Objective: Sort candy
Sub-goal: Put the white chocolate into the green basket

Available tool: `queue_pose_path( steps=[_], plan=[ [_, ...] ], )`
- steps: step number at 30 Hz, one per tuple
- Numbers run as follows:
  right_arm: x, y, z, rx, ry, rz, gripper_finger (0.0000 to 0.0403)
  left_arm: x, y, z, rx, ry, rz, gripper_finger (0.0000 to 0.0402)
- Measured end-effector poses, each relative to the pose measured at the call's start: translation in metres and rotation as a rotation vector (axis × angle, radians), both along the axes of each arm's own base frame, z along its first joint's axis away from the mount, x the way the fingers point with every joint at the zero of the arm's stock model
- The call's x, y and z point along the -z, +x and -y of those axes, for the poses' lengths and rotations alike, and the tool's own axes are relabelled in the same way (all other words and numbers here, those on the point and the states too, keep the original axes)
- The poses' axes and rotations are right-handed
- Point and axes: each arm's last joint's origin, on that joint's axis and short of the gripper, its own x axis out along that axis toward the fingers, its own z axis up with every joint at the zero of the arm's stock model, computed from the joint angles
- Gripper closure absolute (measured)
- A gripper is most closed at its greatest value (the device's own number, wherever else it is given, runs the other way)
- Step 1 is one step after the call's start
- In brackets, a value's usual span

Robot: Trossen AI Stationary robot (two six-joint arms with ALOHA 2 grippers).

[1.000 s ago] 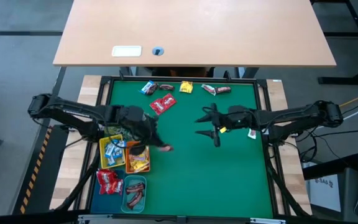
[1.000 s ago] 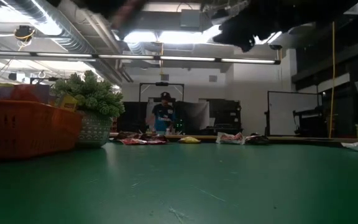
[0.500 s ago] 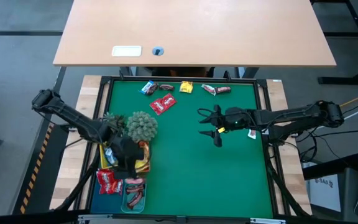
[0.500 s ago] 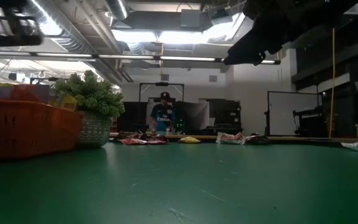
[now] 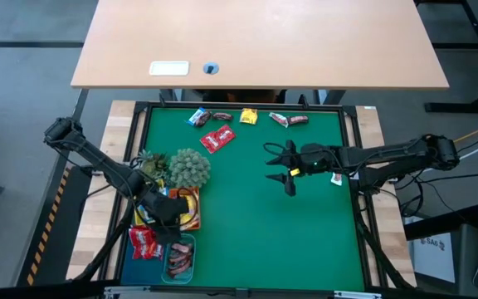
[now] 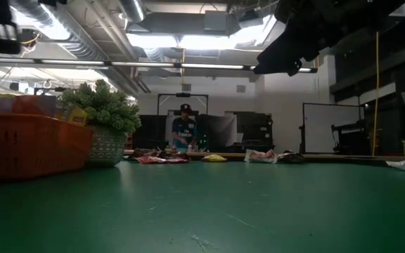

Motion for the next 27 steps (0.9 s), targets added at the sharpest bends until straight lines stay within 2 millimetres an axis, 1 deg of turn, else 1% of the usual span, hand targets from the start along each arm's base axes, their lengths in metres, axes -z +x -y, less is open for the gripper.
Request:
queue_pose_path(
  steps=[2,5,7,10,13,17,22,27],
  plan=[
    [0.000,-0.002,0.001,0.046,0.041,-0.008,0.0182,0.000,0.002,-0.003,-0.017,0.081,0.058,0.0286],
    [0.001,-0.009,0.002,0.112,0.090,-0.055,0.0182,0.000,0.008,-0.012,-0.021,0.250,0.172,0.0281],
    [0.002,-0.015,0.002,0.173,0.131,-0.105,0.0182,-0.001,0.014,-0.022,-0.055,0.388,0.244,0.0281],
    [0.005,-0.029,0.003,0.268,0.207,-0.190,0.0182,-0.005,0.024,-0.039,-0.162,0.582,0.325,0.0280],
    [0.009,-0.044,0.004,0.379,0.274,-0.295,0.0182,-0.009,0.033,-0.057,-0.246,0.724,0.372,0.0280],
    [0.017,-0.062,0.006,0.557,0.328,-0.432,0.0182,-0.013,0.042,-0.079,-0.293,0.790,0.400,0.0280],
    [0.024,-0.076,0.009,0.772,0.381,-0.530,0.0182,-0.016,0.048,-0.100,-0.342,0.829,0.409,0.0280],
    [0.030,-0.094,0.022,0.990,0.481,-0.668,0.0182,-0.017,0.049,-0.115,-0.366,0.870,0.388,0.0280]
  ],
)
